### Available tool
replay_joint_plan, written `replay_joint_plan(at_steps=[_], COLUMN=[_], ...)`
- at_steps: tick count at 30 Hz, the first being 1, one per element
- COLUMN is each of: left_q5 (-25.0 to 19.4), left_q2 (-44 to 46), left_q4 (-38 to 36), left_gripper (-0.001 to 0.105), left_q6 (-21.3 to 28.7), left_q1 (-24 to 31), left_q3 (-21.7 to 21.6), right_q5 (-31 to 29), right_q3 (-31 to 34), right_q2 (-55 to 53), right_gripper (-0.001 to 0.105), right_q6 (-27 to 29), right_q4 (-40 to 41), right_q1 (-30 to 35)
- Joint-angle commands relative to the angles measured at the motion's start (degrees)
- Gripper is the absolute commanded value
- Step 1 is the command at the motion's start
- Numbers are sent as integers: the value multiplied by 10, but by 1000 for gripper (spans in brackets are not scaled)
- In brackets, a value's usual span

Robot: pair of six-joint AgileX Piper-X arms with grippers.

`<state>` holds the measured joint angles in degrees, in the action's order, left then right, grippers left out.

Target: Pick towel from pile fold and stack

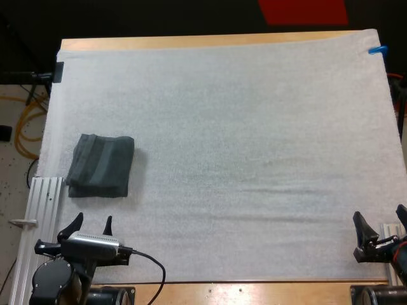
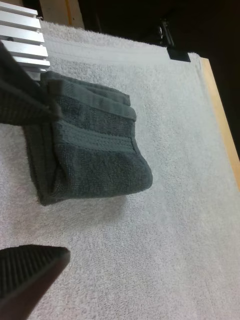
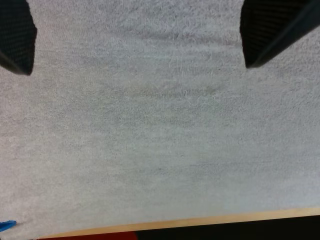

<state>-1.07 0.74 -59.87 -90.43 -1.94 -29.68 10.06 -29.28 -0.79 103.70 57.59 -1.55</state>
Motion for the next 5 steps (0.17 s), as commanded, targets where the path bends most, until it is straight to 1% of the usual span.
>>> replay_joint_plan(at_steps=[1, 5], left_q5=[0, 0], left_q2=[79, 79], left_q4=[6, 6], left_gripper=[51, 51], left_q6=[-8, -8], left_q1=[2, 2], left_q3=[-2, -2], right_q5=[1, 1], right_q3=[-1, -1], right_q2=[-22, -22], right_gripper=[80, 80], right_q6=[7, 7], right_q4=[0, 0], right_q1=[0, 0])
